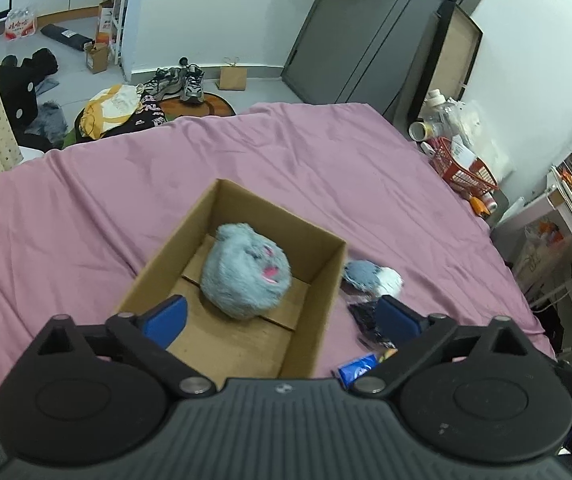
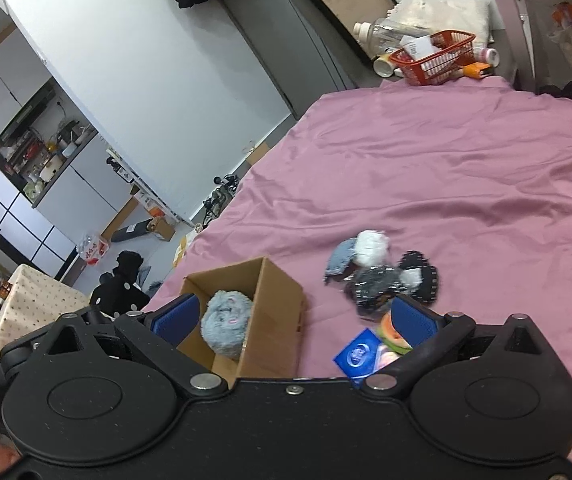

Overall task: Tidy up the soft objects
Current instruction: 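Grasp the blue tissue pack with the left tool while the right tool grasps the burger plush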

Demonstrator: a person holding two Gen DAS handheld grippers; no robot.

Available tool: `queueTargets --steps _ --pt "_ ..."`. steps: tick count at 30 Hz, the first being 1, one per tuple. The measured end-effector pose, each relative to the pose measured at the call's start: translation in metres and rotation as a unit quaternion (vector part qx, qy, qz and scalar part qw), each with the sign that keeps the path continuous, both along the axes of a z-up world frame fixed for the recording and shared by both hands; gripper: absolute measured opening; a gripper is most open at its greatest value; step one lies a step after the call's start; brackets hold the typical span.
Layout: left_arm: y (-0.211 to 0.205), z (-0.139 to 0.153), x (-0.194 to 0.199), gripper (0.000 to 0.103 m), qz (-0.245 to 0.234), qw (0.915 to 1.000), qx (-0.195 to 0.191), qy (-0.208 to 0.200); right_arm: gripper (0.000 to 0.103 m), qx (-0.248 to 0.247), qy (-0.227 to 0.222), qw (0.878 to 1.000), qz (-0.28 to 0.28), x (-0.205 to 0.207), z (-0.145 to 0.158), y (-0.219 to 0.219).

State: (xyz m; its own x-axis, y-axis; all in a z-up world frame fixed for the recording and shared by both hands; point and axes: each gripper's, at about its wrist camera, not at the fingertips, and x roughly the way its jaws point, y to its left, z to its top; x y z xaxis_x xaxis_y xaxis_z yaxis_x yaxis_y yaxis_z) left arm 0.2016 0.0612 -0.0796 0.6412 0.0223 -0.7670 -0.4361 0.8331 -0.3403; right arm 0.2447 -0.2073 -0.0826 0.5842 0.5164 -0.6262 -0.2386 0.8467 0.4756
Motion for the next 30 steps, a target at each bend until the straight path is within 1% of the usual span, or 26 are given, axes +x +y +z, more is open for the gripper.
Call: queueTargets --steps 7,10,15,19,24,27,30 --pt "-0.032 0.005 -0.005 0.102 -0.017 0.9998 0.011 0.002 0.103 0.007 0.011 1.000 -0.006 -0.001 -0.004 -0.028" --pt "-0.046 0.005 -0.006 0.102 -0.028 0.9996 0.006 0.005 0.103 0.004 0.017 1.000 -0.006 -0.001 -0.008 -0.040" --pt "-0.068 -0.001 -0.006 0.102 -0.029 0.9994 0.004 0.018 0.103 0.007 0.032 0.999 -0.002 0.002 -0.016 -0.056" --pt "-0.085 -0.006 -0.005 0.102 -0.026 0.9994 0.005 0.022 0.103 0.019 0.045 0.999 -0.006 0.008 -0.024 -0.068" --pt "-0.104 -0.010 -0.004 0.101 -0.032 0.9993 0.006 0.018 0.103 0.040 0.046 0.998 -0.006 0.011 -0.035 -0.079" --pt "-0.112 -0.017 -0.002 0.099 -0.034 0.9992 0.003 0.019 0.101 0.060 0.057 0.997 -0.012 0.014 -0.048 -0.086" --pt "-0.118 -0.025 0.000 0.098 -0.028 0.9994 -0.006 0.021 0.093 0.083 0.070 0.994 -0.012 0.017 -0.061 -0.090"
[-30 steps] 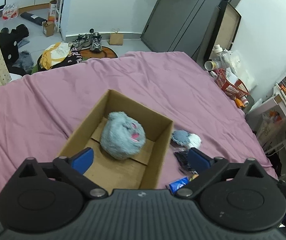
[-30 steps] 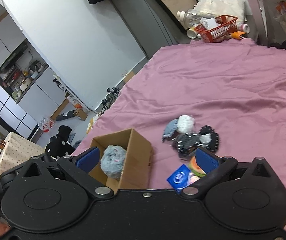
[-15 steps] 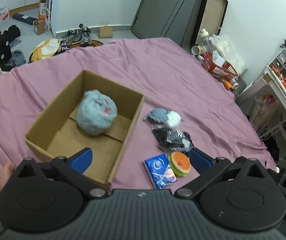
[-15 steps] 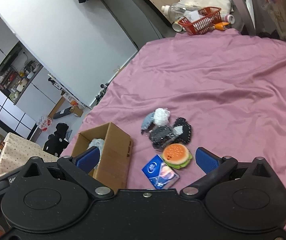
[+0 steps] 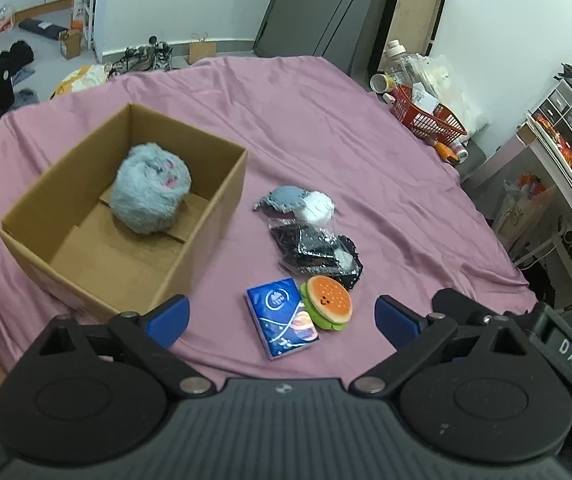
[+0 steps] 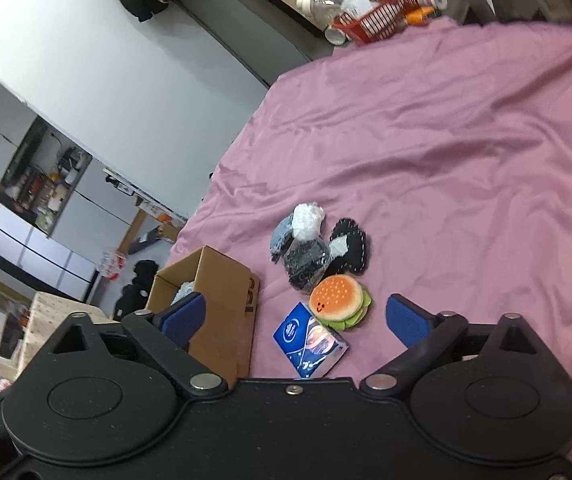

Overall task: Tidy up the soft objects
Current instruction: 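Grasp the blue tissue pack with the left tool while the right tool grasps the burger plush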

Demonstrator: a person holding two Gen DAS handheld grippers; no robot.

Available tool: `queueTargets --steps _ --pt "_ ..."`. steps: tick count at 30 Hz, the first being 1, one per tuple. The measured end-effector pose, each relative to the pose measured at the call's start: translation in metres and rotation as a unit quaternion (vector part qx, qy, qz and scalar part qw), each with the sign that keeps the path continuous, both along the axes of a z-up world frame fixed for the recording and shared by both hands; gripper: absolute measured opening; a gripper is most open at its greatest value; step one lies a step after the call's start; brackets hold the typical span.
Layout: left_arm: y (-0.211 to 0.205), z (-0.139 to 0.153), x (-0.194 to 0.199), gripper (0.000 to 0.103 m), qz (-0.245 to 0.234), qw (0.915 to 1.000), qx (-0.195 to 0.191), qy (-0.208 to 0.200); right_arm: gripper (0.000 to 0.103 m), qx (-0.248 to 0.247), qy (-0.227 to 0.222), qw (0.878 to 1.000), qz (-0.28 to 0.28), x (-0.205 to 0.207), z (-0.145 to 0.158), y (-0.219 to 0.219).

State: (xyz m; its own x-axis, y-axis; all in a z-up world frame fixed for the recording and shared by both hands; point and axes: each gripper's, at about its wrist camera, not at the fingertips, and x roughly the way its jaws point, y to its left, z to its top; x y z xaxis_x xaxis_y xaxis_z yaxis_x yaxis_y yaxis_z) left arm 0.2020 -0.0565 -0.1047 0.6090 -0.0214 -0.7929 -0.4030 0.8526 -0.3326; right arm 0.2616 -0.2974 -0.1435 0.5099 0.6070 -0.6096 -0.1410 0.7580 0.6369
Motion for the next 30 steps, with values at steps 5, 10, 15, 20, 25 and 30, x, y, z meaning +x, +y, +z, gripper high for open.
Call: queueTargets --steps 5,10,15,20,25,30 --pt "-0.007 -0.017 0.009 0.085 0.002 0.9999 -0.007 0.012 0.073 0.042 0.037 0.998 -0.011 0.007 -0.021 -0.006" --pt "-0.014 -0.037 0.020 0.076 0.004 0.9994 -0.015 0.032 0.059 0.074 0.067 0.995 -0.028 0.014 -0.039 -0.014" --pt "-0.020 -0.054 0.030 0.071 0.005 0.9987 -0.021 0.045 0.056 0.095 0.098 0.990 -0.035 0.023 -0.055 -0.020" --pt "-0.021 -0.072 0.040 0.071 0.014 0.9976 -0.023 0.063 0.055 0.099 0.116 0.988 -0.031 0.031 -0.067 -0.016" --pt "-0.018 -0.090 0.050 0.071 0.022 0.9963 -0.032 0.077 0.050 0.095 0.134 0.986 -0.026 0.039 -0.078 -0.010" --pt "-0.019 -0.103 0.059 0.071 0.029 0.9949 -0.033 0.090 0.047 0.089 0.148 0.985 -0.025 0.047 -0.090 -0.003"
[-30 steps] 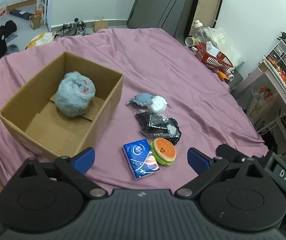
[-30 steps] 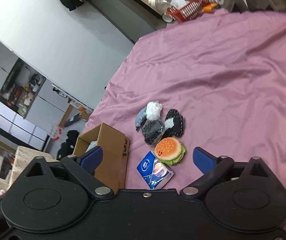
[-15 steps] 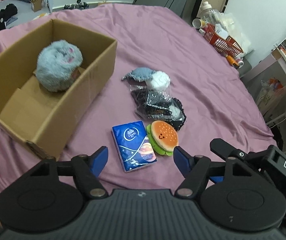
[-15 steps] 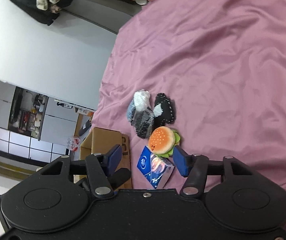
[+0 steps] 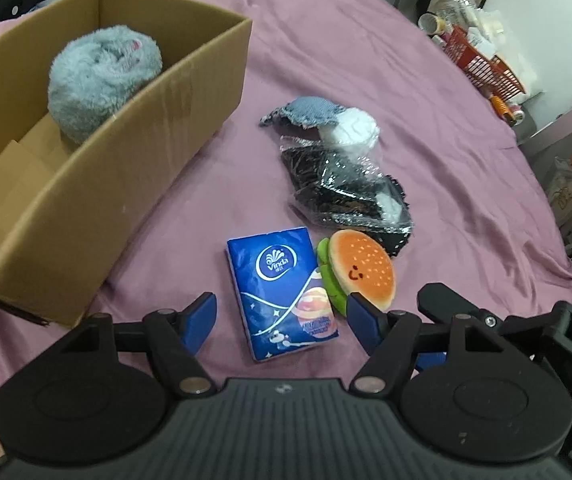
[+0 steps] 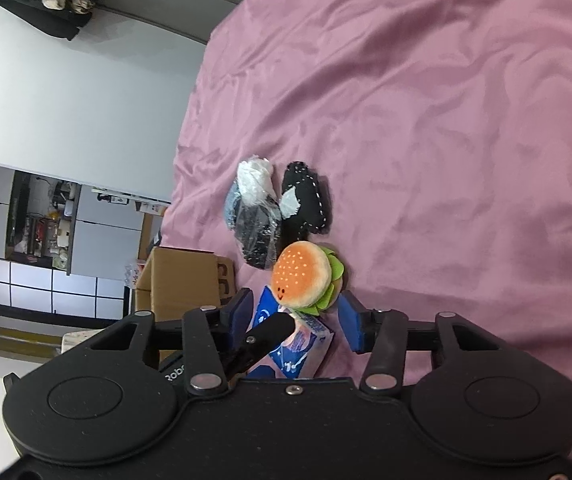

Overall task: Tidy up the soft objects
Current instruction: 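Grasp the blue tissue pack with the left tool while the right tool grasps the burger plush, then carry the tissue pack with the left tool while the right tool carries the burger over the box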

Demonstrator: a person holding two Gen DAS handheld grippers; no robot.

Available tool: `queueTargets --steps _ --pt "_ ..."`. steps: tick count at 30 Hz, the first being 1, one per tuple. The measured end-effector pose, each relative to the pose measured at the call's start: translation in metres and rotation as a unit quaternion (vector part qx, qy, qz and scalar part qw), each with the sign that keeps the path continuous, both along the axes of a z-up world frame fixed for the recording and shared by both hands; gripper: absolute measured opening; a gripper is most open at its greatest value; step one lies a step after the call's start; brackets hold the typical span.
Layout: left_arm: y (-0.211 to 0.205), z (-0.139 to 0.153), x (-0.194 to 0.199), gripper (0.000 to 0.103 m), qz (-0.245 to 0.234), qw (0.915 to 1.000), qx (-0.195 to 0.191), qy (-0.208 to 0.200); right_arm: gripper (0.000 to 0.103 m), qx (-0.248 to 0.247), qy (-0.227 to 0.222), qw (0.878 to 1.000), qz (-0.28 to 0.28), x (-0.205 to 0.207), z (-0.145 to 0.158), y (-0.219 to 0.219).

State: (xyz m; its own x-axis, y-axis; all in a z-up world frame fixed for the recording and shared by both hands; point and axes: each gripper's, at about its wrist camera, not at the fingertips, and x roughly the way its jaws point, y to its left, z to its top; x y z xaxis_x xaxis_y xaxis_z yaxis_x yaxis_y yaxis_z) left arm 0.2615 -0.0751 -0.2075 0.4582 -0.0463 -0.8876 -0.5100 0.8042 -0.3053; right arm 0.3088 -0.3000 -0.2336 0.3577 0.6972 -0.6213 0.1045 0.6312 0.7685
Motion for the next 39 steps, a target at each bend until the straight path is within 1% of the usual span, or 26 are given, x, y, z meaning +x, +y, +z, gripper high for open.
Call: queueTargets --steps 2,4,6,7,11,17,18,19,22,24,27,32,36,39 --pt "0.000 -0.006 0.003 0.067 0.002 1.0000 -0.007 0.006 0.047 -0.003 0.009 1.000 -0.001 0.003 -0.005 0.002" --pt "0.000 -0.013 0.006 0.065 0.006 0.9998 -0.013 0.013 0.047 -0.005 0.016 1.000 -0.003 0.006 -0.009 0.003" --pt "0.001 -0.016 0.006 0.061 0.011 0.9998 -0.010 0.012 0.047 -0.007 0.020 1.000 -0.004 0.007 -0.012 0.005" --pt "0.001 -0.016 0.007 0.054 0.012 0.9998 -0.008 0.012 0.047 -0.005 0.021 1.000 -0.005 0.008 -0.013 0.006" --pt "0.003 -0.013 0.008 0.050 0.004 0.9999 -0.007 0.015 0.047 0.001 0.030 0.999 -0.011 0.014 -0.018 0.010" --pt "0.009 -0.006 0.003 0.049 0.007 0.9997 0.004 0.021 0.047 -0.011 0.034 0.999 0.003 0.018 -0.027 0.024" --pt "0.010 -0.003 0.002 0.049 0.007 0.9997 0.006 0.022 0.043 -0.015 0.029 0.999 0.004 0.019 -0.026 0.026" --pt "0.011 -0.001 0.001 0.049 0.006 0.9997 0.007 0.023 0.032 -0.020 0.025 0.999 0.005 0.019 -0.025 0.028" --pt "0.015 0.009 -0.001 0.049 0.003 0.9996 0.019 0.020 0.022 -0.028 0.018 0.999 0.009 0.017 -0.025 0.027" --pt "0.017 0.016 -0.005 0.049 0.001 0.9996 0.022 0.015 0.019 -0.029 0.011 0.999 0.010 0.014 -0.023 0.026" --pt "0.018 0.026 -0.012 0.049 -0.008 0.9997 0.022 0.007 0.017 -0.033 -0.004 0.999 0.012 0.011 -0.015 0.024" --pt "0.022 0.041 -0.028 0.049 -0.016 0.9996 0.022 -0.008 0.017 -0.037 -0.028 0.999 0.016 0.000 0.003 0.022" --pt "0.025 0.053 -0.039 0.049 -0.023 0.9993 0.021 -0.023 0.017 -0.015 -0.044 0.999 0.018 -0.010 0.016 0.016" --pt "0.031 0.061 -0.048 0.049 -0.020 0.9992 0.018 -0.030 0.017 -0.027 -0.063 0.997 0.018 -0.017 0.028 0.016"
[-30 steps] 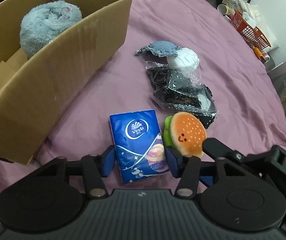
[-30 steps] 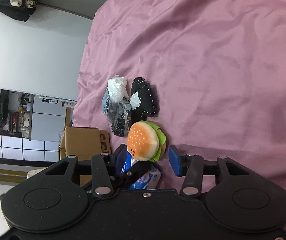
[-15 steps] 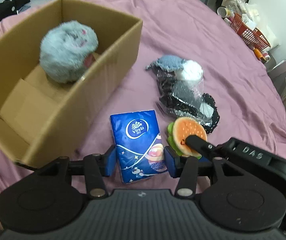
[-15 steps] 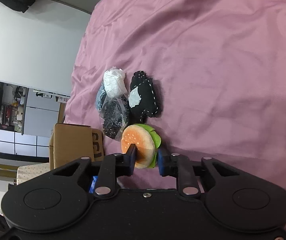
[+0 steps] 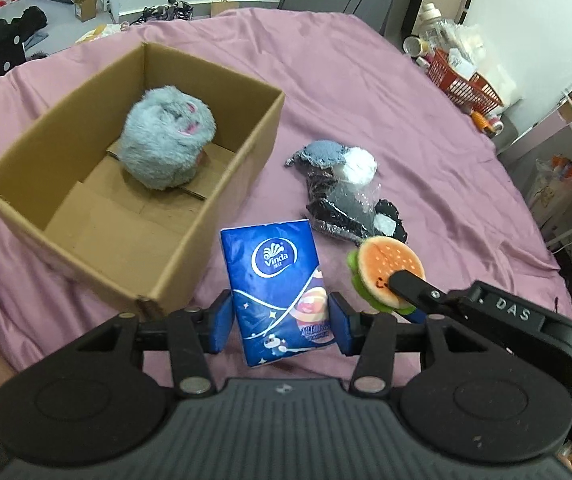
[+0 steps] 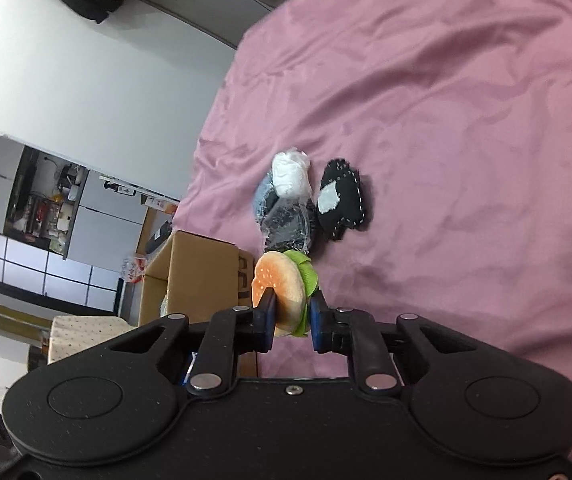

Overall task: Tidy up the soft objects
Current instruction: 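Carry the tissue pack with the left tool while the right tool carries the burger over the box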

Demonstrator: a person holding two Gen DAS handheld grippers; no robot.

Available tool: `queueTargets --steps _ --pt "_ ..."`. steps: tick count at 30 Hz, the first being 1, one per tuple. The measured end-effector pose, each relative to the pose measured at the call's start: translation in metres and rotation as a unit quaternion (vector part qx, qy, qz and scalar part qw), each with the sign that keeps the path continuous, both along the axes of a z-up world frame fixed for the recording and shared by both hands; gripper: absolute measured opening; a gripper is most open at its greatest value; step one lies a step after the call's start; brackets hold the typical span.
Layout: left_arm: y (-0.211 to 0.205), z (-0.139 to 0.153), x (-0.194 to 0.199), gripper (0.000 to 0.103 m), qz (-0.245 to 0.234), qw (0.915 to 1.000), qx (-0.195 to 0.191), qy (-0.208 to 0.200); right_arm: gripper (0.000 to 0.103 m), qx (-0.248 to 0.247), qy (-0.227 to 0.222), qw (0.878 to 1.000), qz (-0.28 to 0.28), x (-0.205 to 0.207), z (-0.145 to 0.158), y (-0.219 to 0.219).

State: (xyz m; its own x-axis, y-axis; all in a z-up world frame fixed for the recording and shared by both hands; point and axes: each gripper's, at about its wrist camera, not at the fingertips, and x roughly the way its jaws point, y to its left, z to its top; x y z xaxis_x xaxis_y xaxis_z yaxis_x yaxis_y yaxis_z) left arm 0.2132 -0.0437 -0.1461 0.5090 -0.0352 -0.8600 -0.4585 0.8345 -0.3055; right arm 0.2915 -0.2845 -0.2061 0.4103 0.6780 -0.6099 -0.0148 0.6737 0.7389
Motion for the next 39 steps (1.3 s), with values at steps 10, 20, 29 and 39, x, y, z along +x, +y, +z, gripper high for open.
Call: queueTargets --steps 10,20,29,39 --pt "0.015 0.030 -0.022 0.049 -0.009 0.9994 -0.006 -0.034 0.017 -0.029 -0.043 0.999 -0.011 -0.015 0.029 0.003" --pt "0.048 0.054 -0.032 0.049 0.004 0.9984 -0.013 -0.055 0.017 -0.043 -0.069 0.997 0.003 -0.023 0.059 0.028" --pt "0.086 0.060 -0.038 0.049 0.020 0.9969 -0.039 -0.065 0.017 -0.063 -0.090 0.994 0.015 -0.030 0.084 0.060" --pt "0.134 0.054 -0.037 0.049 0.044 0.9950 -0.057 -0.069 0.017 -0.074 -0.102 0.991 0.034 -0.034 0.099 0.111"
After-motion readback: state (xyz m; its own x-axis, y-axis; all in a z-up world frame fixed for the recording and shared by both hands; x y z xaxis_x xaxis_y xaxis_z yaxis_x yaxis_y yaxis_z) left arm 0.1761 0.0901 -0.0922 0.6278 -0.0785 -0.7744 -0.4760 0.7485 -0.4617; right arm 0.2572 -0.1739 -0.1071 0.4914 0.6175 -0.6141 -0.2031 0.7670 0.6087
